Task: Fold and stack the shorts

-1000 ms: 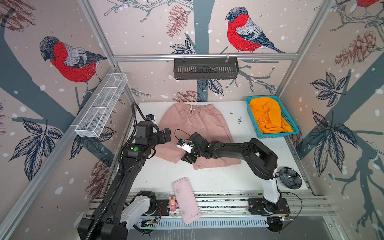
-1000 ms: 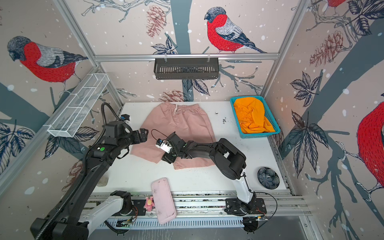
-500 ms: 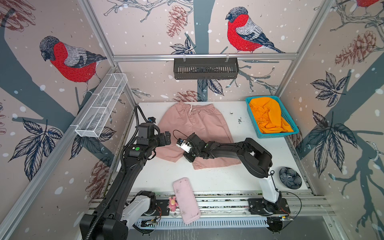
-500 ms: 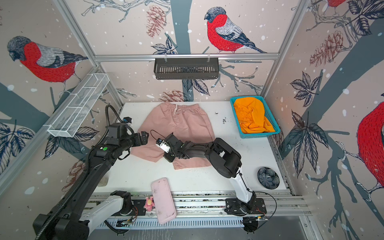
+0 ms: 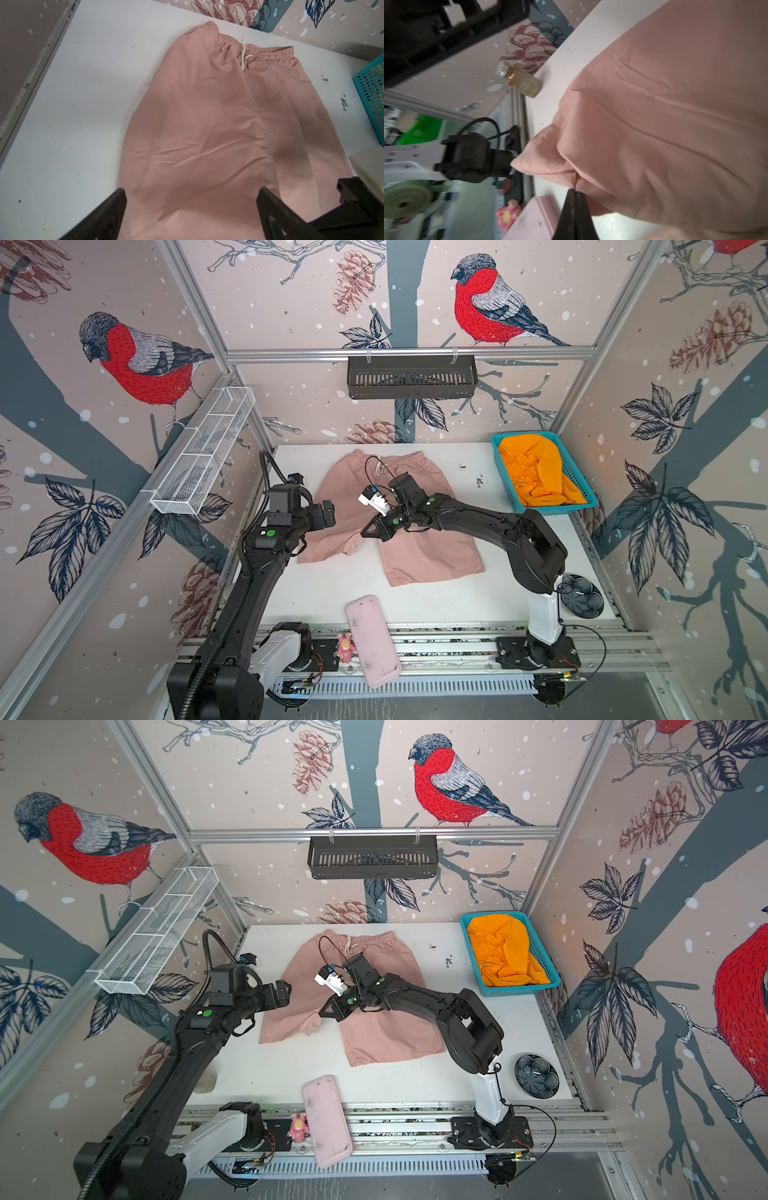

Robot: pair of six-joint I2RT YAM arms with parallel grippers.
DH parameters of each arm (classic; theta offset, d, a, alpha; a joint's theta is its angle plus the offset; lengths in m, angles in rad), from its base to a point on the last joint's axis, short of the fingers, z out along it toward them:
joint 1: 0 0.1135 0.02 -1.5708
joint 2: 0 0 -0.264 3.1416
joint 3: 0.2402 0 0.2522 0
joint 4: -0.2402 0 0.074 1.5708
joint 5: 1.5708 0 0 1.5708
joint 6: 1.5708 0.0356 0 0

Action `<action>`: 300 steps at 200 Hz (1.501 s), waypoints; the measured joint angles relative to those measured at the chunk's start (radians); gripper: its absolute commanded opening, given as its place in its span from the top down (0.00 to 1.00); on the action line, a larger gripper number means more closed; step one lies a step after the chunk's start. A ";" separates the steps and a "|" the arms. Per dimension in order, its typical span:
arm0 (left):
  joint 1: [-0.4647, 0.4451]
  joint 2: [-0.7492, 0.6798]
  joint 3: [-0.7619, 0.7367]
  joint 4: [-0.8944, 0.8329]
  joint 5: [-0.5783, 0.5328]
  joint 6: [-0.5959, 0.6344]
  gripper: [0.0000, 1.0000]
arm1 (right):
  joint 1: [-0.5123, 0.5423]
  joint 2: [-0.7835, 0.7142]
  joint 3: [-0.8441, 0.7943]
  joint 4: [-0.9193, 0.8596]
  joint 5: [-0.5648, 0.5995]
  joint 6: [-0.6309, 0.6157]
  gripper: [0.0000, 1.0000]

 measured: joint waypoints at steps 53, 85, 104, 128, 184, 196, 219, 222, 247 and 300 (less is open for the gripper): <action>0.009 0.069 -0.004 0.000 0.093 0.023 0.02 | -0.032 0.059 0.061 -0.245 0.069 -0.043 0.52; 0.009 0.087 -0.014 -0.001 0.135 0.026 0.02 | -0.027 -0.092 -0.049 -0.281 0.214 -0.048 0.39; 0.010 0.074 -0.014 0.000 0.116 0.017 0.02 | 0.035 -0.114 -0.130 -0.261 0.253 -0.041 0.29; 0.011 0.044 -0.018 0.010 0.085 0.008 0.02 | 0.115 -0.085 -0.212 -0.208 0.248 -0.007 0.26; 0.069 0.023 -0.038 0.027 -0.037 -0.037 0.02 | 0.164 0.023 -0.231 0.055 0.251 0.129 0.29; 0.094 0.012 -0.069 0.049 -0.041 -0.068 0.02 | 0.174 0.051 -0.220 0.123 0.244 0.156 0.32; 0.100 -0.016 -0.126 0.095 -0.036 -0.125 0.02 | 0.182 0.089 -0.193 0.191 0.247 0.201 0.40; 0.101 -0.019 -0.130 0.097 -0.038 -0.132 0.02 | 0.182 0.091 -0.192 0.195 0.249 0.205 0.40; 0.106 -0.036 -0.151 0.124 -0.079 -0.174 0.02 | 0.165 0.068 -0.231 0.214 0.268 0.229 0.39; 0.093 0.039 -0.222 0.261 0.042 -0.208 0.02 | 0.016 -0.137 -0.415 0.099 0.359 0.158 0.28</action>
